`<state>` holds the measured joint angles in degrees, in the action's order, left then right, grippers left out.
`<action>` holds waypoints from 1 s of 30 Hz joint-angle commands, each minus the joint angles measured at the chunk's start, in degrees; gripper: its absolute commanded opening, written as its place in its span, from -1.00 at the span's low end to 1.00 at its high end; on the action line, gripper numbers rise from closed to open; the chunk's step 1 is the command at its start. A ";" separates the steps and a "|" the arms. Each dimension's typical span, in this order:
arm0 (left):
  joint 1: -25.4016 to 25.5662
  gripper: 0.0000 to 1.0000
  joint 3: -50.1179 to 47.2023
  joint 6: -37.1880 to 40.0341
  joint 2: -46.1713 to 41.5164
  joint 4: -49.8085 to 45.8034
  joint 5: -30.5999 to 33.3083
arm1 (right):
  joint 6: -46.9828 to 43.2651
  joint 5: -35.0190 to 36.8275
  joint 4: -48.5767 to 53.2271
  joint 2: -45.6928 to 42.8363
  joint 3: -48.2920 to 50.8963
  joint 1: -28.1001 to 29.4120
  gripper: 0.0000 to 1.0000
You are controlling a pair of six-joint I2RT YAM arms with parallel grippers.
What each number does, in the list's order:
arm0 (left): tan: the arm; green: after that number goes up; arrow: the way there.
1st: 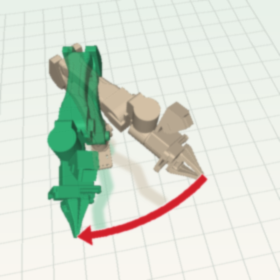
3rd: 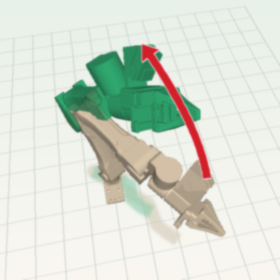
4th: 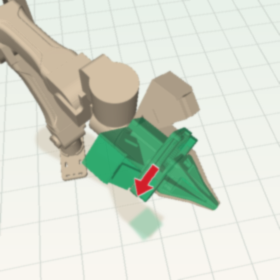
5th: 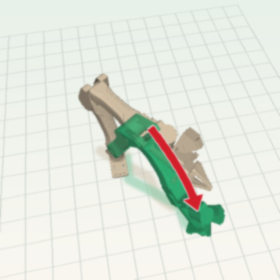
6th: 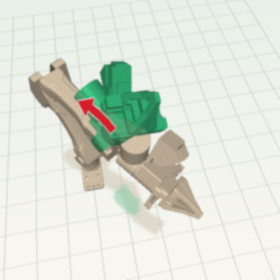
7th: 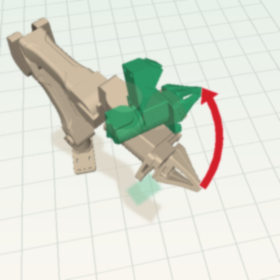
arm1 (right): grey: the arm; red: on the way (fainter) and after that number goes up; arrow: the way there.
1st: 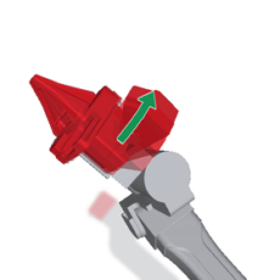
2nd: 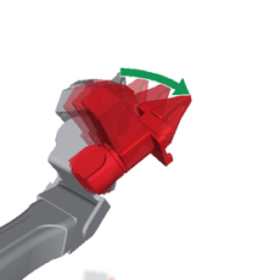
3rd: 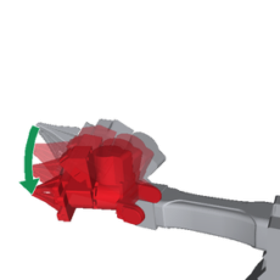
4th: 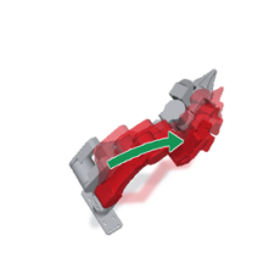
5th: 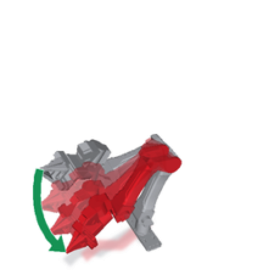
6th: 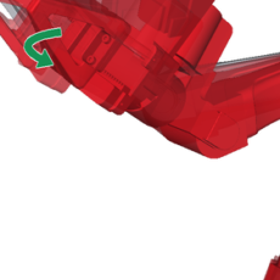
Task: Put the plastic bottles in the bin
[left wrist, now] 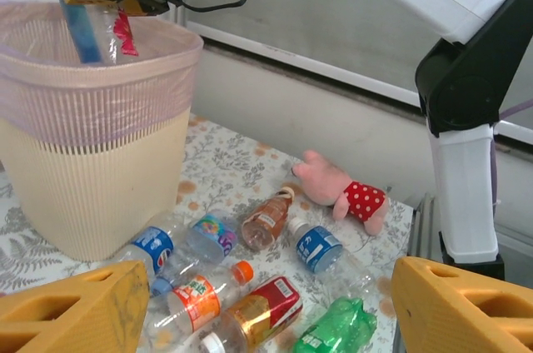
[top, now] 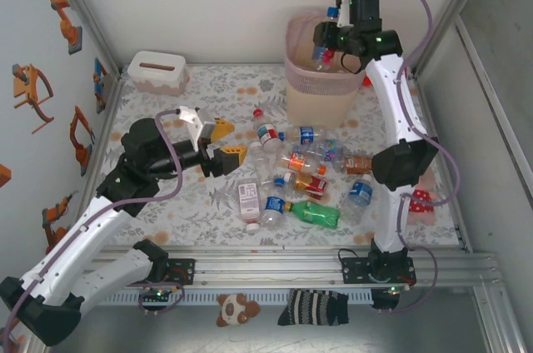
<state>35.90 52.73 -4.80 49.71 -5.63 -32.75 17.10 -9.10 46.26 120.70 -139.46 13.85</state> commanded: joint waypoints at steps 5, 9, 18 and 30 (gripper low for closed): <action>-0.56 0.52 -1.28 0.69 0.08 -0.40 0.83 | -0.22 0.42 0.16 6.12 -4.59 -0.15 -0.20; -0.66 0.52 -1.56 1.03 0.37 -1.08 1.16 | -0.27 0.05 0.76 9.72 -5.97 -0.21 -0.21; -1.31 0.52 -1.62 1.69 1.50 -1.88 1.55 | -2.54 0.32 4.57 15.27 -6.57 -0.21 -0.21; -1.38 0.52 -1.58 1.14 2.95 -1.33 1.48 | -5.52 -0.20 13.13 21.13 -6.96 -0.22 -0.20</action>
<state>34.79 51.35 -4.19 52.53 -7.51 -31.05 13.26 -9.39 56.07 138.30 -145.91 13.85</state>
